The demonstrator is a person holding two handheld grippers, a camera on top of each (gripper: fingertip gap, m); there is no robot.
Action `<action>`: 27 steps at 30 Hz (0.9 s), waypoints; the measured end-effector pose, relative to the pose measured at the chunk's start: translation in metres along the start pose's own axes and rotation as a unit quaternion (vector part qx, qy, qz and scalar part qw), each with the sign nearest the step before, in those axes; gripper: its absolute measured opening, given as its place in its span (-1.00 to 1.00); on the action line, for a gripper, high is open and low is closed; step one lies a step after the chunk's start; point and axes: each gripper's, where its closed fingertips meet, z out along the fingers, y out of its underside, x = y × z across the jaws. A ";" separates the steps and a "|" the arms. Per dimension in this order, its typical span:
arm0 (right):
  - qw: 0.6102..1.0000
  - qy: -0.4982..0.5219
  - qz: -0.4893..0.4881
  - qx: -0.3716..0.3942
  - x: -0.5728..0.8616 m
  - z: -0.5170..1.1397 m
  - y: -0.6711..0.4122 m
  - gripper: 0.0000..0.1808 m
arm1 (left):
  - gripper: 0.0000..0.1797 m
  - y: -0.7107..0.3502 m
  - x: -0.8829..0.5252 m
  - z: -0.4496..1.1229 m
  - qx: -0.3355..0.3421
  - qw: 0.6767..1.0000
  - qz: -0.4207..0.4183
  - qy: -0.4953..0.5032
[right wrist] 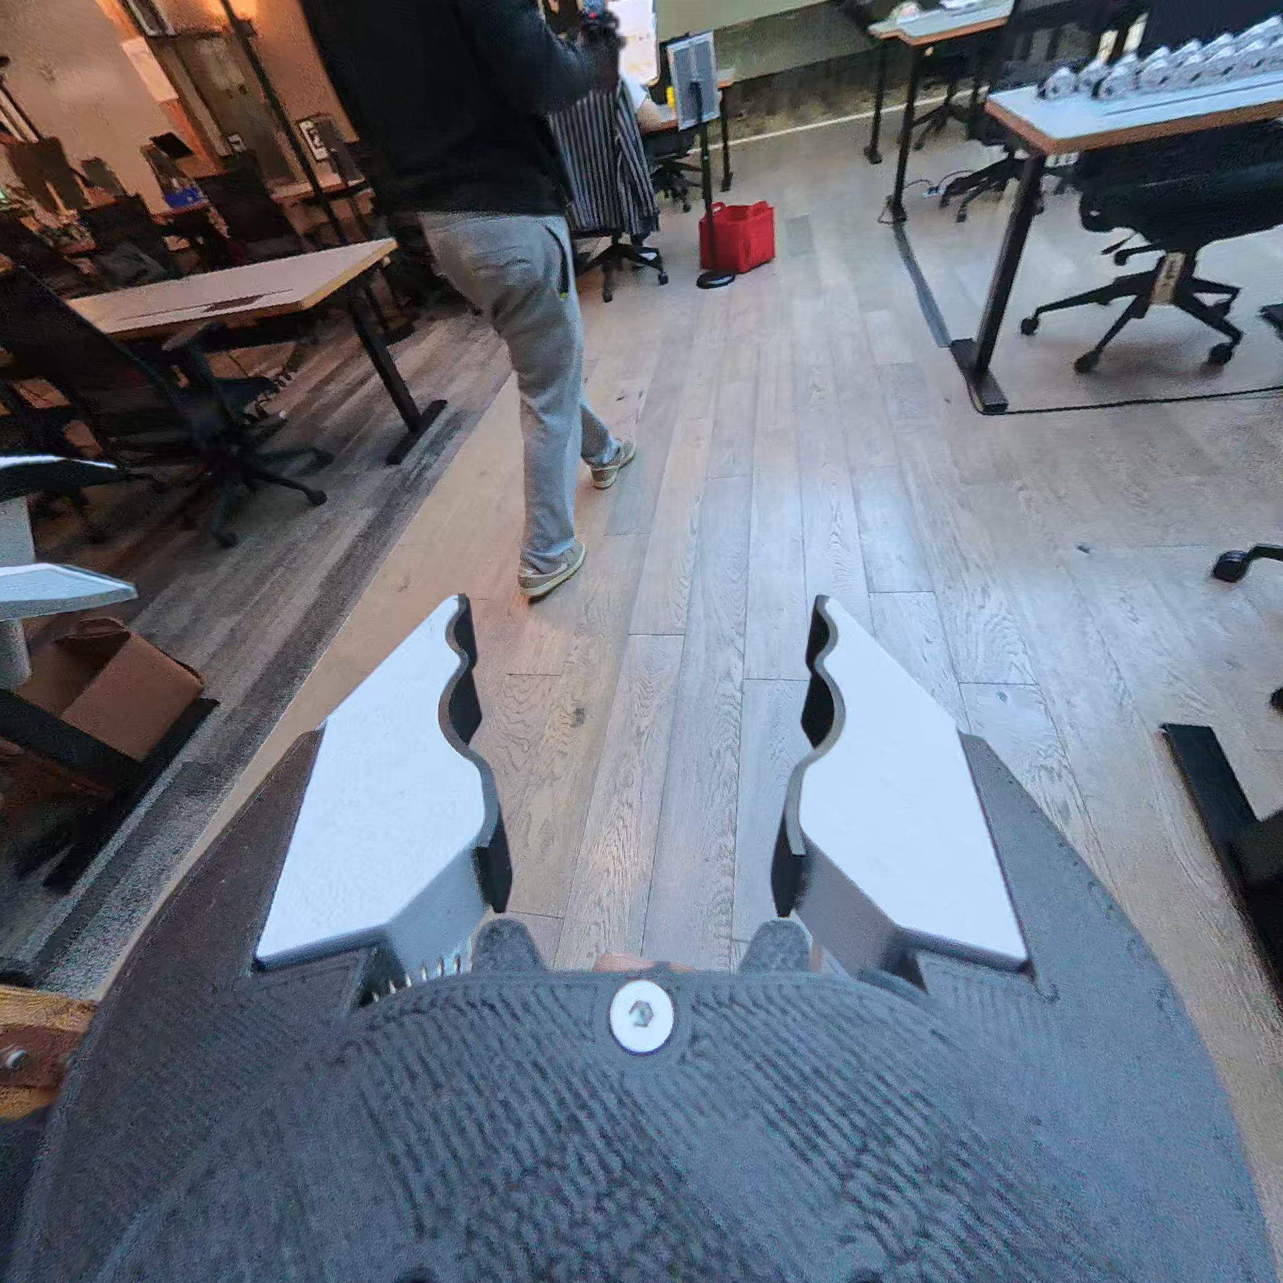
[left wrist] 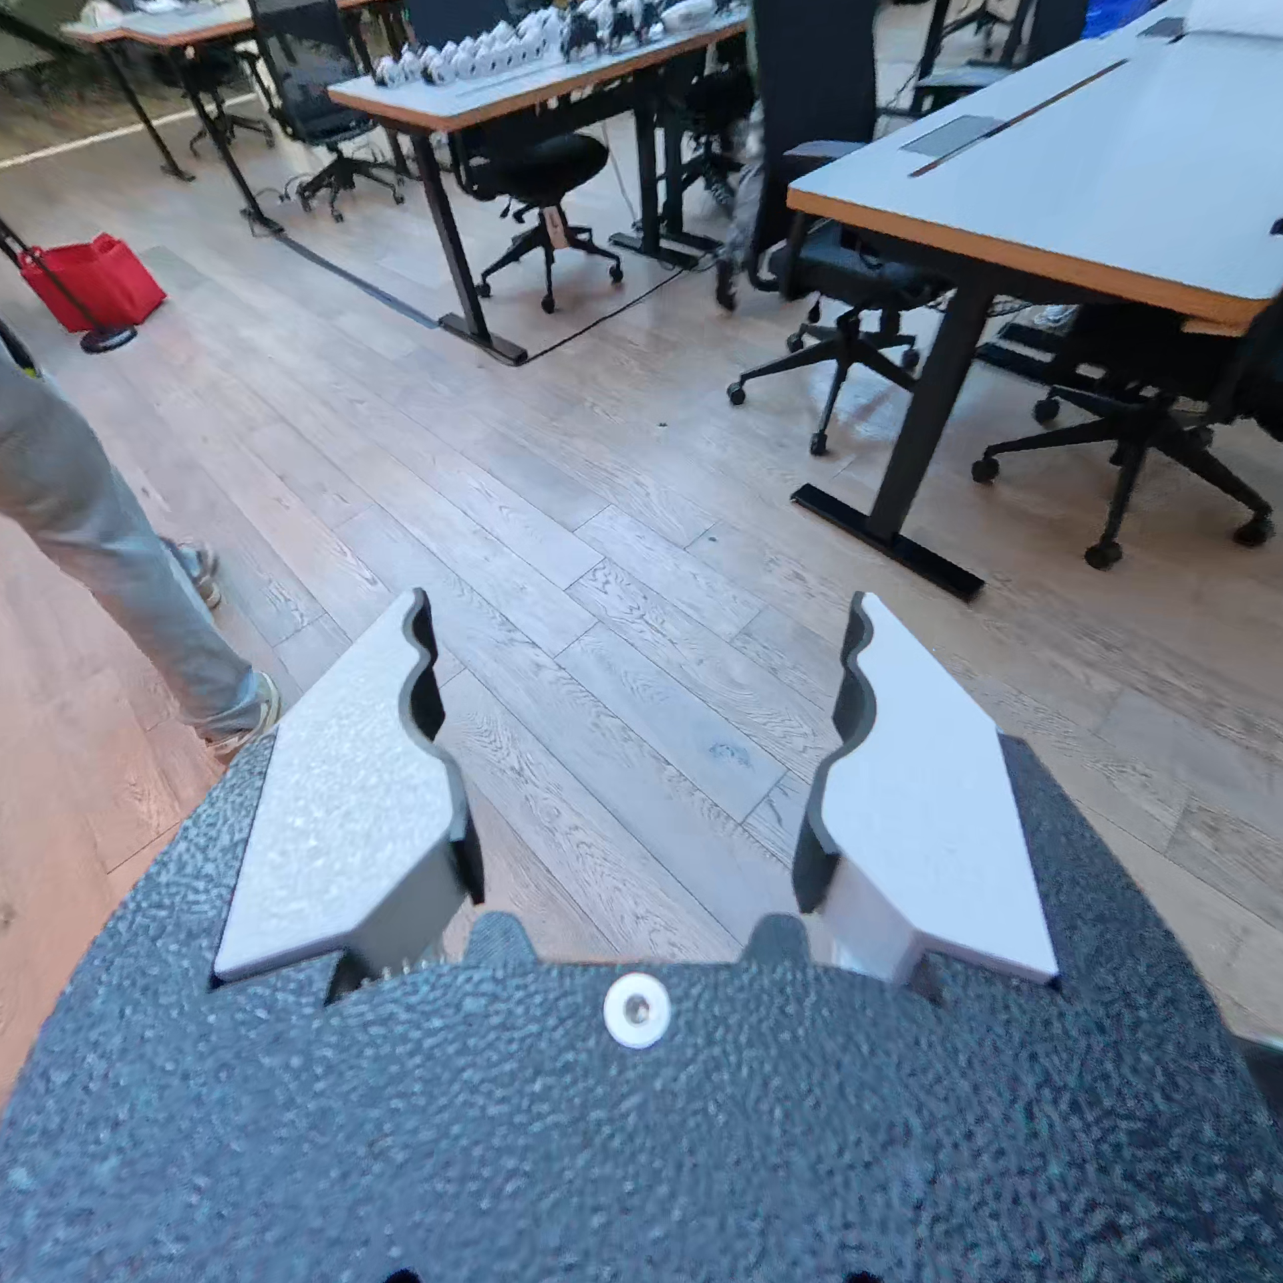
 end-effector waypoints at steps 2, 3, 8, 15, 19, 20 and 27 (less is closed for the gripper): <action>1.000 -0.005 -0.017 -0.012 0.014 0.049 -0.021 0.05 | 0.29 -0.020 -0.025 0.040 0.001 1.000 0.003 -0.012; 0.999 -0.002 -0.032 -0.016 0.022 0.073 -0.027 0.03 | 0.29 -0.030 -0.035 0.061 0.010 1.000 0.006 -0.012; 0.993 0.000 -0.101 -0.062 0.084 0.194 -0.053 -0.19 | 0.23 -0.057 -0.095 0.194 0.012 1.000 -0.009 0.020; 0.984 0.095 -0.106 -0.103 0.228 0.338 -0.118 -0.23 | 0.13 -0.150 -0.180 0.405 0.049 0.995 -0.035 0.082; 0.977 0.164 -0.086 -0.105 0.306 0.381 -0.159 -0.08 | 0.13 -0.240 -0.194 0.517 0.091 0.986 0.002 0.140; 0.975 0.179 -0.082 -0.107 0.324 0.388 -0.166 -0.06 | 0.14 -0.259 -0.193 0.548 0.094 0.983 0.003 0.158; 0.972 0.227 -0.002 -0.060 0.430 0.469 -0.207 0.05 | 0.31 -0.325 -0.158 0.735 0.060 0.963 0.018 0.261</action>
